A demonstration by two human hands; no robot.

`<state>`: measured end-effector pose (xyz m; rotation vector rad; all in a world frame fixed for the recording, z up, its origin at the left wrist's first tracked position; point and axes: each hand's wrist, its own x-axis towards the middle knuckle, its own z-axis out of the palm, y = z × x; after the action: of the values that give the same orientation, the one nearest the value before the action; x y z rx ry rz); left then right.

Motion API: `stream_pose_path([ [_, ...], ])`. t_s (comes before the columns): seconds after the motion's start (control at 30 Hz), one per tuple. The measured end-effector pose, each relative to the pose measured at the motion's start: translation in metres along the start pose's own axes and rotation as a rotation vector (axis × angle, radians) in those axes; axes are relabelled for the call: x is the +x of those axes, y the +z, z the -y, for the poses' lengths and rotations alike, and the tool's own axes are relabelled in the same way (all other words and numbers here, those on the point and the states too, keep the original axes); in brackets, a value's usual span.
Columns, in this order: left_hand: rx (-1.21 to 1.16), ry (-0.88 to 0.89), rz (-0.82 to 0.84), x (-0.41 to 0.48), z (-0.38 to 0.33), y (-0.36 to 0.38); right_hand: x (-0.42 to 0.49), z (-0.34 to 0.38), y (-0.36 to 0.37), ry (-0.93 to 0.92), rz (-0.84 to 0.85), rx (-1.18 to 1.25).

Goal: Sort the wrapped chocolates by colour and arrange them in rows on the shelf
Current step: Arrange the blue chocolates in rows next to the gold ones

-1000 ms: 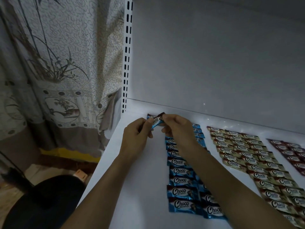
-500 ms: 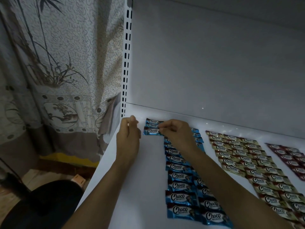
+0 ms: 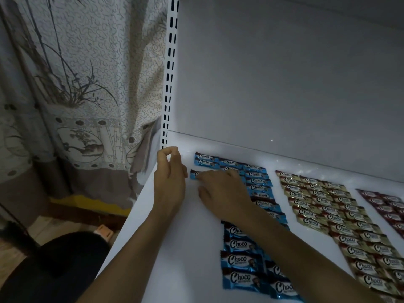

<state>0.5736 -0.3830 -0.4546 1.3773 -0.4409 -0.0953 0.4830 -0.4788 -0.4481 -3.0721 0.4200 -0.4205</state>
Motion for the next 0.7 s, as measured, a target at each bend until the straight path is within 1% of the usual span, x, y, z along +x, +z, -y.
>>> stream_pose_path([
  [0.07, -0.007, -0.014, 0.008, 0.0, 0.0, -0.001, 0.003, 0.002, 0.003, -0.002, -0.003, -0.043],
  [0.27, -0.072, -0.029, 0.051, 0.0, -0.003, 0.0, 0.013, 0.0, 0.005, 0.038, -0.003, 0.031],
  [0.33, -0.138, -0.1, 0.076, 0.002, -0.004, 0.0, 0.014, 0.0, 0.004, 0.048, -0.013, 0.043],
  [0.37, -0.21, -0.17, 0.084, 0.004, -0.006, 0.0, 0.014, 0.0, 0.002, 0.066, -0.052, 0.061],
  [0.43, -0.393, -0.324, 0.102, 0.007, -0.011, -0.002, 0.012, 0.005, -0.005, 0.128, -0.224, 0.155],
  [0.47, -0.484, -0.372, 0.12, 0.009, -0.013, -0.003, 0.011, 0.009, -0.01, 0.161, -0.295, 0.255],
  [0.5, -0.567, -0.403, 0.14, 0.01, -0.014, -0.005, 0.01, 0.014, -0.015, 0.199, -0.301, 0.403],
  [0.57, -0.694, -0.436, 0.175, 0.011, -0.018, -0.007, 0.006, 0.028, -0.025, 0.268, -0.193, 0.684],
  [0.6, -0.732, -0.45, 0.194, 0.01, -0.02, -0.008, 0.004, 0.034, -0.029, 0.28, -0.139, 0.729],
  [0.67, -0.78, -0.481, 0.228, 0.009, -0.022, -0.008, 0.0, 0.041, -0.03, 0.236, -0.08, 0.634],
  [0.7, -0.789, -0.486, 0.234, 0.008, -0.022, -0.009, -0.001, 0.045, -0.03, 0.214, -0.085, 0.567],
])
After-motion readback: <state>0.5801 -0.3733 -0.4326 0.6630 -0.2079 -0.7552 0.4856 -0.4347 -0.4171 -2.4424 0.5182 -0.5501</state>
